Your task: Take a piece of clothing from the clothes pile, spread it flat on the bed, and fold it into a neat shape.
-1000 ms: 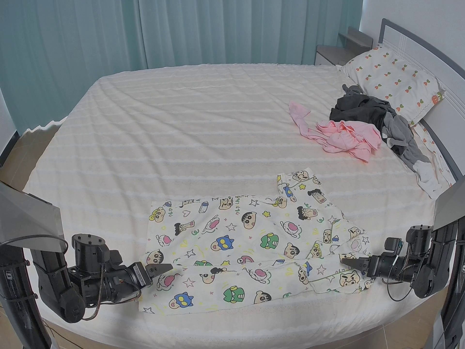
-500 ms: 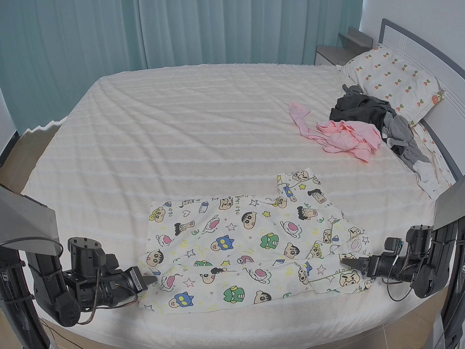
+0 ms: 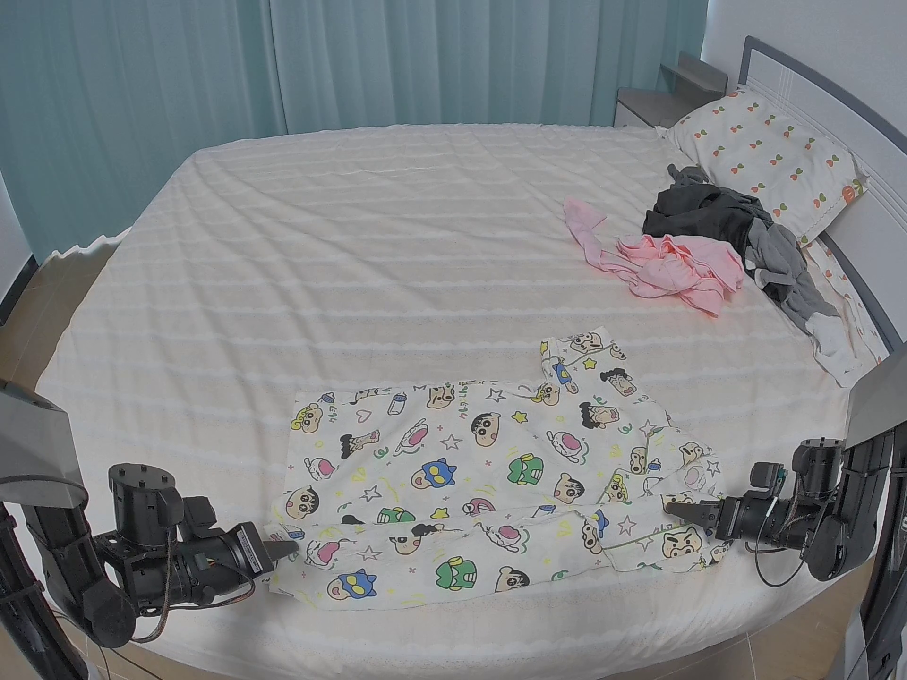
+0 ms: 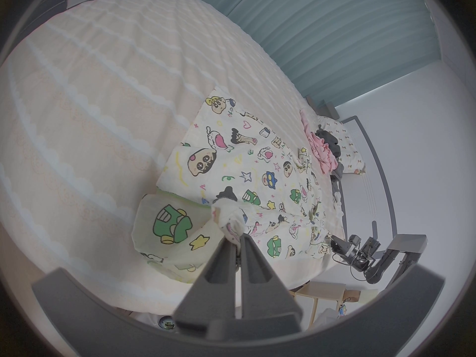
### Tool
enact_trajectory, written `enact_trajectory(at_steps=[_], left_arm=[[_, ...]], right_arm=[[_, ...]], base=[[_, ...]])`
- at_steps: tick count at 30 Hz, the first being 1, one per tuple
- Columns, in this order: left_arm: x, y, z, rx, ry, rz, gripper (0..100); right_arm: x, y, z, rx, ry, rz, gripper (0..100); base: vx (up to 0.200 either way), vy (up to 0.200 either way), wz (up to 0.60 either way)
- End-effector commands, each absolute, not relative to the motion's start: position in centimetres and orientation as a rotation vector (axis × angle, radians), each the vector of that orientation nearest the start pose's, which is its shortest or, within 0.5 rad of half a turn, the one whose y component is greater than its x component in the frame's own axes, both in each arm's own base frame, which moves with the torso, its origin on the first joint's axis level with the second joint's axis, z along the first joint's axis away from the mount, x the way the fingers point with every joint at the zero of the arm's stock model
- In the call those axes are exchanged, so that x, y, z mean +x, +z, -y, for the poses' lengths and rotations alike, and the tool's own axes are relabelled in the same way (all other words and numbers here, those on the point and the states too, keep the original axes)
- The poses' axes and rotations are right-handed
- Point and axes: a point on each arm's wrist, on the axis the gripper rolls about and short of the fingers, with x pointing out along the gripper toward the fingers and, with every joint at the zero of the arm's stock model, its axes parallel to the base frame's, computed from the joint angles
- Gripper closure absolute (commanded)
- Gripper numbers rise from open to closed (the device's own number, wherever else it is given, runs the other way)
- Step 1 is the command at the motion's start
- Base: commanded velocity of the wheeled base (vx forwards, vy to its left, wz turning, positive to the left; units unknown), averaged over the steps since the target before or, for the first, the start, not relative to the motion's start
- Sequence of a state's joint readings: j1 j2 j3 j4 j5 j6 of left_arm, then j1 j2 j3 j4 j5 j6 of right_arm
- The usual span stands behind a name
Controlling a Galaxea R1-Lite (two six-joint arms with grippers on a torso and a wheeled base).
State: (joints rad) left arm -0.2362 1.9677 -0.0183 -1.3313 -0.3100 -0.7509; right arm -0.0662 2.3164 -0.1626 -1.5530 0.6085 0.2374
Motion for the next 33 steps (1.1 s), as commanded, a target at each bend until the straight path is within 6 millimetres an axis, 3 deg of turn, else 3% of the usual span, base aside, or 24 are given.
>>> enact_trajectory(at_steps=[1, 8, 22, 26, 33], left_arm=[[19.0, 3.6, 5.7, -0.73, -0.3, -0.783, 100], [17.5, 4.9, 5.6, -0.718, -0.306, -0.808, 100], [16.4, 4.2, 5.6, -0.661, -0.284, -0.925, 100], [17.3, 3.7, 5.8, -0.663, -0.269, -0.946, 100], [20.9, 2.6, 5.1, -0.707, -0.181, -0.922, 100]], right_arm=[[25.3, -2.1, 0.4, 0.422, 0.46, -0.621, 0], [25.3, -2.1, 0.4, 0.422, 0.46, -0.621, 0], [25.2, -2.1, 0.3, 0.424, 0.474, -0.623, 0], [25.2, -2.0, 0.3, 0.423, 0.474, -0.621, 0], [25.2, -2.0, 0.4, 0.423, 0.473, -0.619, 0]], base=[[0.0, 0.0, 0.0], [0.0, 0.0, 0.0], [0.0, 0.0, 0.0], [0.0, 0.0, 0.0], [0.0, 0.0, 0.0]])
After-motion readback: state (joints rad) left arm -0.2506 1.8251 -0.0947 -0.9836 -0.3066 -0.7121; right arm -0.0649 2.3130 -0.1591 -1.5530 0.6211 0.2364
